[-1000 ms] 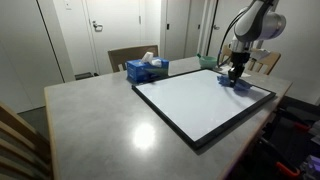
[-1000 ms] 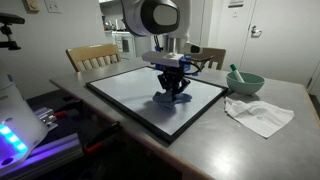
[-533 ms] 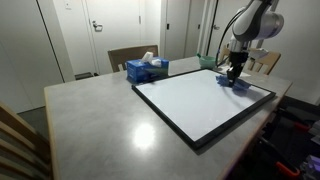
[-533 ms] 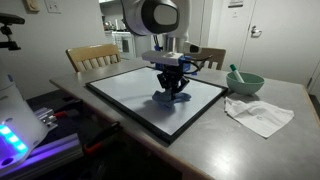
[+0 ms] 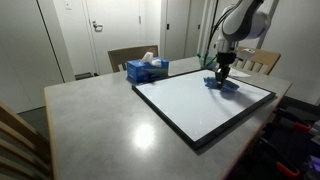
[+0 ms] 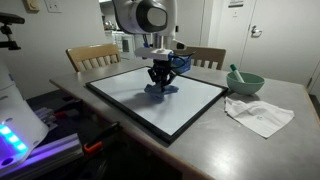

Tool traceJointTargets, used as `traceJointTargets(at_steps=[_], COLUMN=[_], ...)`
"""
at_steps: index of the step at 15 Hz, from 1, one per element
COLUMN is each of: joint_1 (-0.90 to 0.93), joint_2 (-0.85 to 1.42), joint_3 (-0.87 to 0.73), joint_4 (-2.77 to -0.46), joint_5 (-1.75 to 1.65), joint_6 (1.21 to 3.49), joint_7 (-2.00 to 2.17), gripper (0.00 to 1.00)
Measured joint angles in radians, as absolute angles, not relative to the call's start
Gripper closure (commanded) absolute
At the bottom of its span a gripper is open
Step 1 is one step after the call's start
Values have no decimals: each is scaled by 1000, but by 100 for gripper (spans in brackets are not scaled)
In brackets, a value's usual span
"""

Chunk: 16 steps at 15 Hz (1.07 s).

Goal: Wipe the whiteboard with the blue towel

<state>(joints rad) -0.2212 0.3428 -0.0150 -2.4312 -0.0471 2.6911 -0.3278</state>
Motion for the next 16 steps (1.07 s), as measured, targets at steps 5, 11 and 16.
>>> traceJointTargets(at_steps=[5,11,16], joint_1=[-201,-179,-161], joint_2=[340,340,344], joint_3=[75,81,75], joint_4=[-2425,-2424,-2412], joint_5=[8,12,8], joint_6=[2642,2643,2627], joint_7=[-355,-350,-331], gripper=[96,96,96])
